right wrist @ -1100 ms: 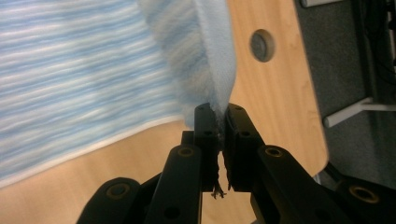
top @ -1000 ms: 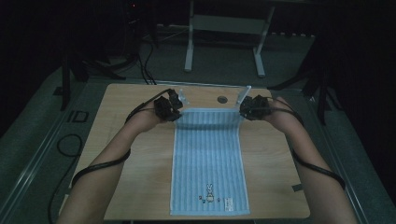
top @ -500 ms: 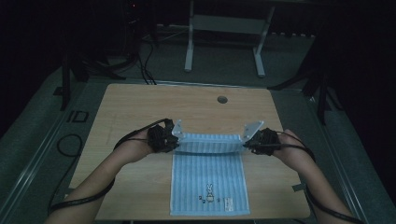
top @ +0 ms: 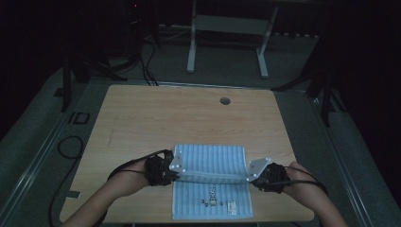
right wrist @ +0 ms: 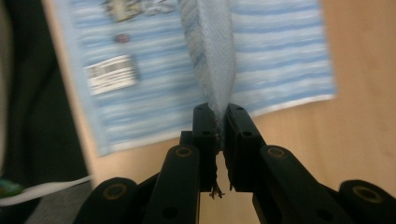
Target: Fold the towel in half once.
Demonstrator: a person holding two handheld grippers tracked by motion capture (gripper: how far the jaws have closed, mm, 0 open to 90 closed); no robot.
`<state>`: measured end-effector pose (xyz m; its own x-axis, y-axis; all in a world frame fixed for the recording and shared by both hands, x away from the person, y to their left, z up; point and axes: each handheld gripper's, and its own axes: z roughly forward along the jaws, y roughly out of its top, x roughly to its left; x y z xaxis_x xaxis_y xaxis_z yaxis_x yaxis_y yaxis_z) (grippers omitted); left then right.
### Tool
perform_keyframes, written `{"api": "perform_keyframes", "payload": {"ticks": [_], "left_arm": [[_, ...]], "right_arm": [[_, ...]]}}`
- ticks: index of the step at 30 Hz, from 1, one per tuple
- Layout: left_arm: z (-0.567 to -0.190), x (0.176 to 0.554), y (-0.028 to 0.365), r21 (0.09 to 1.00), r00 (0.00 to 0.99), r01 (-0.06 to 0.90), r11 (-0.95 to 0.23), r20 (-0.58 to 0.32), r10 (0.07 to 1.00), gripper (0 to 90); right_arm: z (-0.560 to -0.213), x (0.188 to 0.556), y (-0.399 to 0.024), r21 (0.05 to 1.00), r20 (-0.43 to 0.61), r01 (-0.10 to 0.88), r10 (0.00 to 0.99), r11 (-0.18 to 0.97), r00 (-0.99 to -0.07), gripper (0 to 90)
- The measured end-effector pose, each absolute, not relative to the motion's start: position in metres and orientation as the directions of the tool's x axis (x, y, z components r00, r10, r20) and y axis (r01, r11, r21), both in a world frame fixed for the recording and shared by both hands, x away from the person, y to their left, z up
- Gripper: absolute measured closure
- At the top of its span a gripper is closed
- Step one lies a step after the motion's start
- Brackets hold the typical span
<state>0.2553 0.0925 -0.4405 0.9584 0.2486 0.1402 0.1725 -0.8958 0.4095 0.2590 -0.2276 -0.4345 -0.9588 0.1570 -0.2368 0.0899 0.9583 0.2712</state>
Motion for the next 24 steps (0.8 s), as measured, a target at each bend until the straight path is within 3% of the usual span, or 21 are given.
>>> {"api": "perform_keyframes", "payload": {"ticks": [7,8,10,15,19,24], "left_arm": [[-0.462,0.232,0.087,0.387,0.974,0.161,-0.908,0.085,0.209,83.4],[-0.471,0.227,0.086,0.386,0.982,0.156,-0.909,0.034,0.184,83.4],[-0.478,0.223,0.086,0.378,0.988,0.143,-0.915,0.005,0.157,75.7],[-0.474,0.226,0.092,0.430,0.986,0.168,-0.887,-0.064,0.155,62.6],[-0.477,0.240,0.089,0.410,0.979,0.191,-0.892,-0.018,0.201,62.7],[-0.494,0.267,0.079,0.361,0.971,0.213,-0.908,0.023,0.237,62.6]], "right_arm": [[-0.453,0.235,-0.229,0.236,-0.175,0.082,0.125,0.968,-0.977,83.0],[-0.455,0.233,-0.230,0.240,-0.162,0.087,0.128,0.967,-0.978,82.3],[-0.461,0.226,-0.235,0.239,-0.117,0.100,0.131,0.966,-0.984,70.8],[-0.455,0.229,-0.244,0.237,-0.099,0.126,0.153,0.963,-0.983,65.9],[-0.451,0.243,-0.244,0.272,-0.115,0.147,0.184,0.951,-0.976,67.9],[-0.470,0.265,-0.228,0.287,-0.106,0.134,0.170,0.949,-0.980,69.7]]}}
